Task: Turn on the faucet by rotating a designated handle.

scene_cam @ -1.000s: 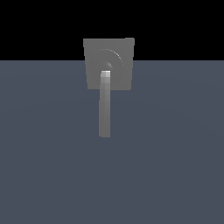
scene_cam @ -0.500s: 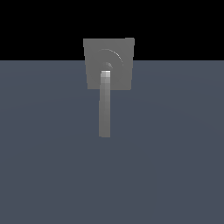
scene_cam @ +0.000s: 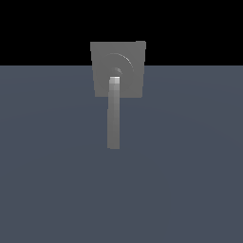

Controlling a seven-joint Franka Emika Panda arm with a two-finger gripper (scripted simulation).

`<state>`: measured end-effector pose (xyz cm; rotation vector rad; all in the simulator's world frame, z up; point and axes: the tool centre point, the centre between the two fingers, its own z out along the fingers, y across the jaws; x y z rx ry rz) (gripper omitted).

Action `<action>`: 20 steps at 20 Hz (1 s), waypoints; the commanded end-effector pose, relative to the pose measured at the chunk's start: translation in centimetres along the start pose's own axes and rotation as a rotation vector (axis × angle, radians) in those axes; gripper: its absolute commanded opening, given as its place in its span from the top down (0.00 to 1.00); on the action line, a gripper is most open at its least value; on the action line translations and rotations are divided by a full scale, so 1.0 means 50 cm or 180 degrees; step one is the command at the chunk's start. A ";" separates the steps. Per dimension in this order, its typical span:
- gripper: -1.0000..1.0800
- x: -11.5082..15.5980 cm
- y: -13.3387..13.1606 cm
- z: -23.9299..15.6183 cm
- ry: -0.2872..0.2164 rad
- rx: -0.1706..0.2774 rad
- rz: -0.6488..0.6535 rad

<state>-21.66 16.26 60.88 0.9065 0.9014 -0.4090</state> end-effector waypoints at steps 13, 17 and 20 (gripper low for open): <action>1.00 0.207 0.098 -0.155 -0.1412 -0.1188 -0.2571; 1.00 0.300 0.097 -0.184 -0.1815 -0.1422 -0.3357; 1.00 0.376 0.087 -0.199 -0.2117 -0.1576 -0.3965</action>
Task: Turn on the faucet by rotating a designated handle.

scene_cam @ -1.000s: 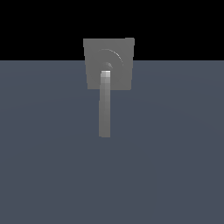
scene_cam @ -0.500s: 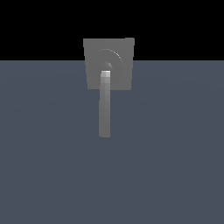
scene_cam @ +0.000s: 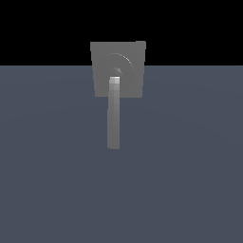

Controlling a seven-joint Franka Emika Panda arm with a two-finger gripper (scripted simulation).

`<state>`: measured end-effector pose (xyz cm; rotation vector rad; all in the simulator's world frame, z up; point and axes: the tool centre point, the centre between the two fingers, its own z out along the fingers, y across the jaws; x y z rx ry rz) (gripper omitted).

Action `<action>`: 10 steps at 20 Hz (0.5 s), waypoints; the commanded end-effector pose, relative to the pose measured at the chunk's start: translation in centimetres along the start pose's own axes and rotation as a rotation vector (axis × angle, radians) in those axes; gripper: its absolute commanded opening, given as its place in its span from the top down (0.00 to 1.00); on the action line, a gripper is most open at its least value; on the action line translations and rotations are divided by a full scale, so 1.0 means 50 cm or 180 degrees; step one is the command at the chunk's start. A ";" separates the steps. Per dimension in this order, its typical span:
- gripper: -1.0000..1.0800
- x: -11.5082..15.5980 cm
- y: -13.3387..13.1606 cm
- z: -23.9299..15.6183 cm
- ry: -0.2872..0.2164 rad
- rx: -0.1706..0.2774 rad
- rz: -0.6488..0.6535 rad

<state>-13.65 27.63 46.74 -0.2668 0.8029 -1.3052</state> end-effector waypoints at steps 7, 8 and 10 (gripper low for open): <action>1.00 0.104 0.193 -0.104 -0.0712 -0.0534 -0.1801; 1.00 0.123 0.214 -0.117 -0.0793 -0.0596 -0.2016; 1.00 0.165 0.254 -0.143 -0.0955 -0.0721 -0.2447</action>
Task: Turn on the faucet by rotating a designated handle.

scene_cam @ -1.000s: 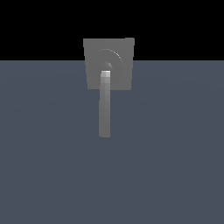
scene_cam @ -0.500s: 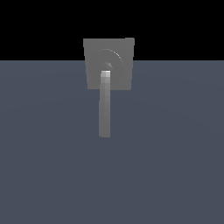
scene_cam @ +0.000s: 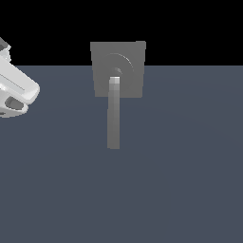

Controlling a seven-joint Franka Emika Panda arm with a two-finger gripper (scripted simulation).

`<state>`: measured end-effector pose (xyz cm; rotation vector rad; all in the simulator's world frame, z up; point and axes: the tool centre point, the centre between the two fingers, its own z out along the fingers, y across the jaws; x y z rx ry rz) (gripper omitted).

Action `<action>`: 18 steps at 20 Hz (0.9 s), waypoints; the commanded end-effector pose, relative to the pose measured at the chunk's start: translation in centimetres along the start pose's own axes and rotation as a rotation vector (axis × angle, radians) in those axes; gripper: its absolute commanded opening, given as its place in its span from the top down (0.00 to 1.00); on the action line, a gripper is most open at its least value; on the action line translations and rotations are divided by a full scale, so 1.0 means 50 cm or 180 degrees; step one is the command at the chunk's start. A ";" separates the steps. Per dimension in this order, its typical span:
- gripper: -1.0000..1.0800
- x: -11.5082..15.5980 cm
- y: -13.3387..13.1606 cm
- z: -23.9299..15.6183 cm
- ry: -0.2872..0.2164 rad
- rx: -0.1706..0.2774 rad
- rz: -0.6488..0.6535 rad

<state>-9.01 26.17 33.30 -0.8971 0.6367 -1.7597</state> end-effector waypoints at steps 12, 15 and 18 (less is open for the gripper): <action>1.00 0.110 0.385 -0.181 -0.1111 -0.0878 -0.2782; 1.00 0.148 0.439 -0.217 -0.1308 -0.1027 -0.3212; 1.00 0.181 0.479 -0.247 -0.1468 -0.1145 -0.3543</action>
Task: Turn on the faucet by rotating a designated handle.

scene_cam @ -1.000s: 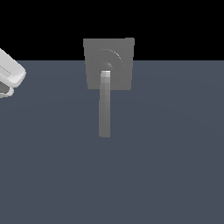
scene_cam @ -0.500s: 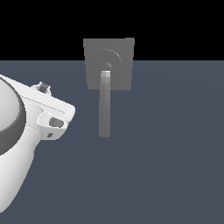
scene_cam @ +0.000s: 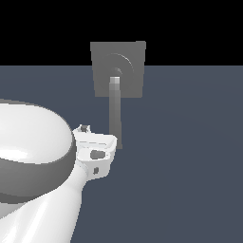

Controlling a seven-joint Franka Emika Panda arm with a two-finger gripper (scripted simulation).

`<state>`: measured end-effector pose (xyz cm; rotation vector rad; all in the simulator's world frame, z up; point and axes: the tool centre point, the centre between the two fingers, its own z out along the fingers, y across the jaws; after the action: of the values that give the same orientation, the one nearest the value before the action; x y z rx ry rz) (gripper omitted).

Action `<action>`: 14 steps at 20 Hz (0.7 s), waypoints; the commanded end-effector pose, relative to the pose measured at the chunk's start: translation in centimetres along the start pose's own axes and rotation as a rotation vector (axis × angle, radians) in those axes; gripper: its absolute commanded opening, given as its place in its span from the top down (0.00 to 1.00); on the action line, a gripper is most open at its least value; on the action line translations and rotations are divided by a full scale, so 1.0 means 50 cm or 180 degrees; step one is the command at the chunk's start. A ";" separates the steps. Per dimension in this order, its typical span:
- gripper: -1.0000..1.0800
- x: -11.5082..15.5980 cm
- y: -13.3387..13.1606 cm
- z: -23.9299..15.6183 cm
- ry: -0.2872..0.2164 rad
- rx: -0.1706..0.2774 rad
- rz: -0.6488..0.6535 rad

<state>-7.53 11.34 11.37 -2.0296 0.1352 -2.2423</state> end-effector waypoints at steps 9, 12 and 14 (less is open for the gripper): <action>1.00 -0.051 0.104 -0.030 -0.0309 -0.0220 -0.0624; 1.00 -0.051 0.104 -0.030 -0.0309 -0.0220 -0.0624; 1.00 -0.048 0.110 -0.030 -0.0306 -0.0219 -0.0618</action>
<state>-8.65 6.48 8.03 -2.2715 0.0064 -2.2713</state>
